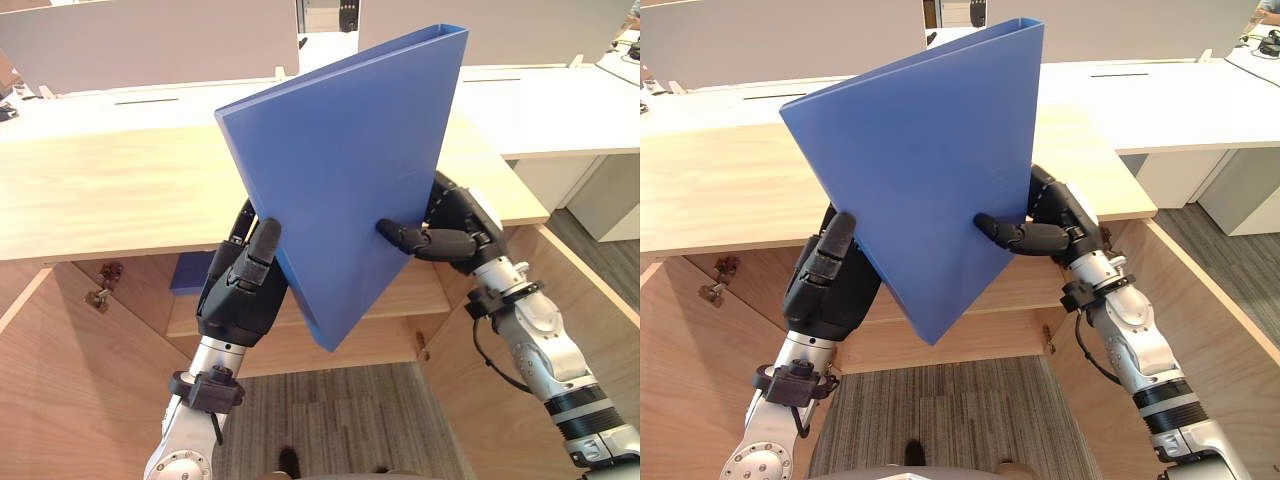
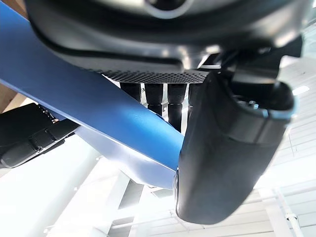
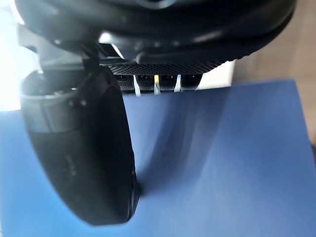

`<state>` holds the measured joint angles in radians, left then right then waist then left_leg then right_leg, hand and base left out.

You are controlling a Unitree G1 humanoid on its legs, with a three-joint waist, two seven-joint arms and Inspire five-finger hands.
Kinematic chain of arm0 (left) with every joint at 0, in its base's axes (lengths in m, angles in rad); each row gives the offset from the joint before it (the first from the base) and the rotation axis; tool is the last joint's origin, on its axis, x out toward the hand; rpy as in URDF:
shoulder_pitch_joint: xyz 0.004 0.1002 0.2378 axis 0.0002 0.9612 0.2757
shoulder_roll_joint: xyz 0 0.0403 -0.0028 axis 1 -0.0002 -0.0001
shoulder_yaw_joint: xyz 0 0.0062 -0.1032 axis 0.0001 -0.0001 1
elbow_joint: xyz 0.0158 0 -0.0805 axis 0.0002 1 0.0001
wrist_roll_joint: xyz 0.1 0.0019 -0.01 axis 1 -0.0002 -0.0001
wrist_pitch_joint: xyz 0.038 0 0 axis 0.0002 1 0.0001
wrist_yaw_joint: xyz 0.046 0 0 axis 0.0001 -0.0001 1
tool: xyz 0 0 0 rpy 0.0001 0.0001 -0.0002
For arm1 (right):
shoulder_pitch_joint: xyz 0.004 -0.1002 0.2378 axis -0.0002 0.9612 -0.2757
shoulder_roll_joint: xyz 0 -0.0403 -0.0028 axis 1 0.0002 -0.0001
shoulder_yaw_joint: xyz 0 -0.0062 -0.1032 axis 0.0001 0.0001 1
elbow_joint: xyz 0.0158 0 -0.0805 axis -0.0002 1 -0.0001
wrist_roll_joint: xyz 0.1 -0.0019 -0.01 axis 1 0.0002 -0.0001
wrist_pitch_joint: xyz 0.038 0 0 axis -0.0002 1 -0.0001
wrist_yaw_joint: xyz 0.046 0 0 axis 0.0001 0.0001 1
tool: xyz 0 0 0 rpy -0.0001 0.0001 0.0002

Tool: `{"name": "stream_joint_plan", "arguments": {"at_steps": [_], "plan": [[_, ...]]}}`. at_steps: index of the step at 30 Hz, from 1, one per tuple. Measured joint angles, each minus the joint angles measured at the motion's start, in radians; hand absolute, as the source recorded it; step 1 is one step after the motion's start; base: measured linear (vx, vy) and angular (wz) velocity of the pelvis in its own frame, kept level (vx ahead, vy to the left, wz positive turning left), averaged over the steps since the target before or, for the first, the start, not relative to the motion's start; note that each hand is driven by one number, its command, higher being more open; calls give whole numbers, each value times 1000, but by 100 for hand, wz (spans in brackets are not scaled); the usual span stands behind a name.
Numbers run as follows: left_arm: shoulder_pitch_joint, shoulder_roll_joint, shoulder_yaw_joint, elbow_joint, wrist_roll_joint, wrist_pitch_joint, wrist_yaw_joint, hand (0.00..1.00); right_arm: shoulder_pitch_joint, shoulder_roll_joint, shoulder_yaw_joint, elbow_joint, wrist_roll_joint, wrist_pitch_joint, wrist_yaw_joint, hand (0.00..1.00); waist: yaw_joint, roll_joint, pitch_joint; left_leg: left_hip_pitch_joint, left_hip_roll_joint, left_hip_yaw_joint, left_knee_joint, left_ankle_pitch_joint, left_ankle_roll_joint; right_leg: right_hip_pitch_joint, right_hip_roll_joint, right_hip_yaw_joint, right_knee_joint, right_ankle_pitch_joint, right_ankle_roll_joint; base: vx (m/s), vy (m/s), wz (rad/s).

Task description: Walk over to the cabinet, pick up the folder, carry it to the office cabinet, place the folder inside the office cabinet, then close the office cabinet door

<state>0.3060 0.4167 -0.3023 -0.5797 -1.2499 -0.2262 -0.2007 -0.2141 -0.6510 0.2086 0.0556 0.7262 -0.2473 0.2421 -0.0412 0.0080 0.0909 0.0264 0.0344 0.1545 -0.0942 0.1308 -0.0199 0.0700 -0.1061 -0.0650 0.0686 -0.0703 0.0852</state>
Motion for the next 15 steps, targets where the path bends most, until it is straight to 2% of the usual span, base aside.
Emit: {"name": "stream_joint_plan", "arguments": {"at_steps": [7, 8, 12, 15], "plan": [[0, 35, 45, 7, 14, 1, 1, 0, 37, 8, -11, 1, 35, 3, 31, 0, 1, 1, 0, -12, -1, -13, 0, 10, 3, -4, -1, -15, -2, 3, -1, -27, 4, 6], [0, 23, 57, 8, 14, 2, 1, 100, 50, 23, -17, -10, 35, 3, 41, 0, 1, 1, 0, -12, -1, -14, 0, 10, 3, -4, -1, -16, -2, 3, -1, 0, 0, 0], [-2, -48, 143, 38, 78, 0, 12, 100, 111, 96, -48, -105, 17, 3, 62, 0, 1, 3, -1, -13, -1, -17, 0, 12, 2, -4, 0, -19, -2, 3, -2, 0, 0, 0], [-15, -141, 220, 38, 295, -1, 27, 100, 145, 236, -98, -127, -23, 14, 35, 0, 12, 3, -1, -15, -1, -21, -1, 15, 2, -3, 0, -23, -2, 3, -2, -21, -1, 4]]}}
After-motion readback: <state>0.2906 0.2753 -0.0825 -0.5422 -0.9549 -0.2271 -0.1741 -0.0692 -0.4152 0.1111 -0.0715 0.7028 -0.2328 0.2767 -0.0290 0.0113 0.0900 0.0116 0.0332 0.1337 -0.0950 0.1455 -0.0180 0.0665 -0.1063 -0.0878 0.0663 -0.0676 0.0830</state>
